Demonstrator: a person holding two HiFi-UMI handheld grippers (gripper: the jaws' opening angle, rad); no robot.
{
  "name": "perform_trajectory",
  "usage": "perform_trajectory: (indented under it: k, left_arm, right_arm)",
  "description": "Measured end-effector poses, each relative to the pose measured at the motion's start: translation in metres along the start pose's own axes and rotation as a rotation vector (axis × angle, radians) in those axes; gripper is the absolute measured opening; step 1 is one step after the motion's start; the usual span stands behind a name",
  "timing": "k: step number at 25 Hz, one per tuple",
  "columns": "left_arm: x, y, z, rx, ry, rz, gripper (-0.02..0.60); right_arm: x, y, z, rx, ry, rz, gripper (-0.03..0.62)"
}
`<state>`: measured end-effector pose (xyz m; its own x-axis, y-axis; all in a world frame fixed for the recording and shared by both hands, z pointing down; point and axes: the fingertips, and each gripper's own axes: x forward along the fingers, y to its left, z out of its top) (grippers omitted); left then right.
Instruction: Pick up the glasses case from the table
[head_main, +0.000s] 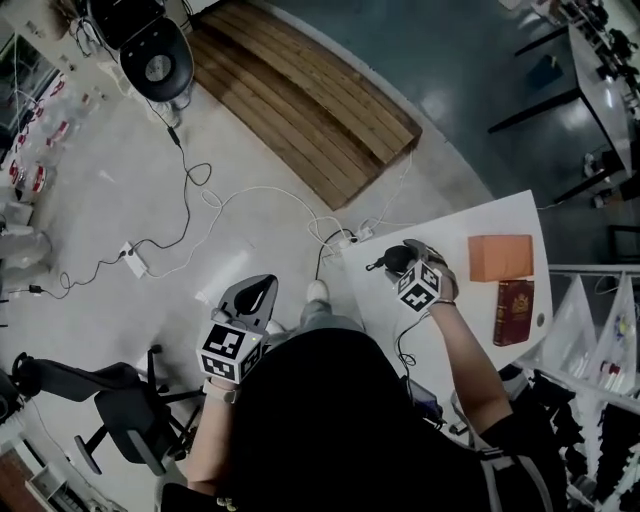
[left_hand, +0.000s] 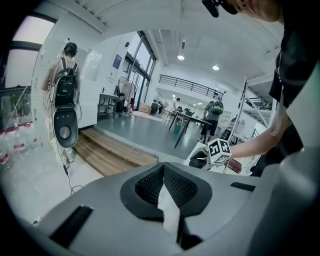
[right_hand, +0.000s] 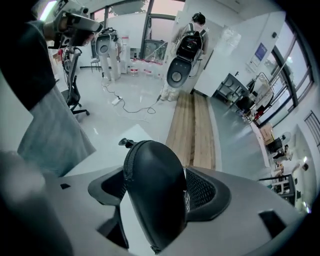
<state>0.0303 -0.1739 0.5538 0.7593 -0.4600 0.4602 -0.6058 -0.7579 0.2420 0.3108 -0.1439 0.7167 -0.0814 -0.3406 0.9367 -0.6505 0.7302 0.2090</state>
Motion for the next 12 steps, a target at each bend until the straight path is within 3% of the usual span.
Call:
perform_trajectory:
  k: [12]
  left_arm:
    - [-0.09, 0.048, -0.002, -0.072, -0.124, 0.2, 0.018]
  right_arm:
    - [-0.051, 0.062, 0.192, -0.119, -0.303, 0.071, 0.37]
